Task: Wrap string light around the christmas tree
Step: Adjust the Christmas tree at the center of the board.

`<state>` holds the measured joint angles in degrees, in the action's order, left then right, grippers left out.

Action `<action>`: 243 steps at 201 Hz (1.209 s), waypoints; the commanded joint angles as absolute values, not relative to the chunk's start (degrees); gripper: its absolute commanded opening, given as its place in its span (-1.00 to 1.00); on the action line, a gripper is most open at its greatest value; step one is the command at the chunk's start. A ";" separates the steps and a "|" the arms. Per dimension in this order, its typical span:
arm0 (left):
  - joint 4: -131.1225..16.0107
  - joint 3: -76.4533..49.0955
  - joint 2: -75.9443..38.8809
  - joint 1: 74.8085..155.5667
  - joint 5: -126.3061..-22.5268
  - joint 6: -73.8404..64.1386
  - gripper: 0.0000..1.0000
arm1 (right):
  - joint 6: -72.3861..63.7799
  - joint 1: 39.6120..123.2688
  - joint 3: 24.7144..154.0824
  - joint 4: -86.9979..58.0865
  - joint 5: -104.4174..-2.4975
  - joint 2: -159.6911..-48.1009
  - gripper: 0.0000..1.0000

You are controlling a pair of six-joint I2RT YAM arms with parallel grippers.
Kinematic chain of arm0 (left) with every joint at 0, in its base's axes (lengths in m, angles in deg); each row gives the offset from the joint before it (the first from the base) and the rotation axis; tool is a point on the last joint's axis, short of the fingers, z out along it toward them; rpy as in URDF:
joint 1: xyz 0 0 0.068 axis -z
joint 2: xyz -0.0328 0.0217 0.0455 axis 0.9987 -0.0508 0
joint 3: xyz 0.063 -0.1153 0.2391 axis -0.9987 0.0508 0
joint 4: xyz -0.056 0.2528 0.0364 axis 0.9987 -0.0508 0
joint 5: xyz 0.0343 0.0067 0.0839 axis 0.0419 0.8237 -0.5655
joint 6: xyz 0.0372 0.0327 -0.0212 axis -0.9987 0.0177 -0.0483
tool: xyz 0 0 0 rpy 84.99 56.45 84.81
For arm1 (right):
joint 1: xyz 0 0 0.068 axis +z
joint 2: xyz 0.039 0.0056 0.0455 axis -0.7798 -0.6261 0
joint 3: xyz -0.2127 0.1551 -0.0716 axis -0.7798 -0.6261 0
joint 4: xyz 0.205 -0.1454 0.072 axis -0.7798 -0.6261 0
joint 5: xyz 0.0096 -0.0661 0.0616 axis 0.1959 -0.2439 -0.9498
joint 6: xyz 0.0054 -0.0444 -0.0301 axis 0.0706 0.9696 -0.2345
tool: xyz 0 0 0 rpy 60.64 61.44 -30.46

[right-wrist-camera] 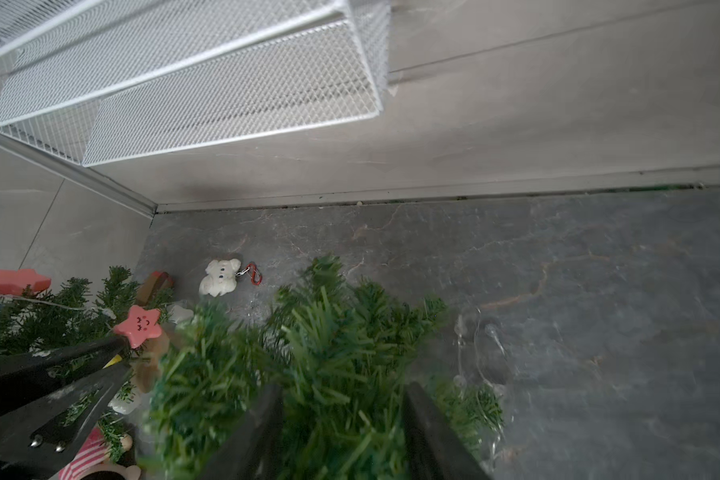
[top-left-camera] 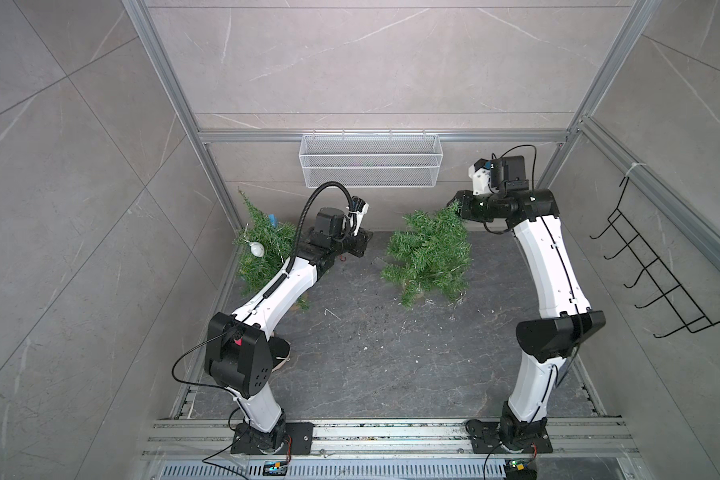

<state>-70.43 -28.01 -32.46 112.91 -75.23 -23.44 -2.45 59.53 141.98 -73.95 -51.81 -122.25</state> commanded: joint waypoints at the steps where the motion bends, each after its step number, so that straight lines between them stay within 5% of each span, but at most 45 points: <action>1: -69.35 -26.27 -28.57 112.74 -72.83 -21.34 -0.31 | -6.65 55.67 127.78 -69.27 -47.37 -114.05 0.01; 48: -67.65 -23.33 -28.36 113.98 -68.37 -15.51 -0.21 | -12.81 52.91 99.43 -52.62 -54.22 -103.39 0.04; 92: -66.92 -25.32 -33.20 120.58 -65.09 -15.12 -0.05 | -16.66 60.69 113.09 -56.19 -52.93 -113.41 0.01; 113: -65.80 -25.48 -33.07 123.03 -64.71 -19.70 0.25 | -16.05 60.76 117.21 -57.83 -53.15 -115.46 0.01; 129: -60.73 -24.60 -34.45 123.99 -62.84 -20.28 0.95 | -16.46 60.82 119.69 -58.44 -55.43 -117.27 -0.01; 135: -59.25 -25.20 -35.55 124.10 -62.82 -19.72 0.99 | -16.88 61.14 119.79 -57.95 -56.33 -117.54 -0.02; 170: -60.18 -35.30 -41.44 124.46 -64.71 -18.97 0.99 | -17.98 62.41 120.61 -56.80 -57.87 -118.73 -0.03; 192: -63.75 -40.73 -44.31 124.60 -66.05 -20.94 0.82 | -18.07 62.69 121.40 -56.53 -59.71 -118.87 -0.04; 214: -65.73 -43.45 -46.79 124.28 -65.76 -22.44 0.55 | -18.11 62.58 122.52 -56.60 -59.74 -119.02 -0.04; 243: -65.44 -45.00 -48.17 123.96 -64.92 -22.16 -0.16 | -17.30 62.60 124.67 -58.18 -60.44 -119.71 -0.05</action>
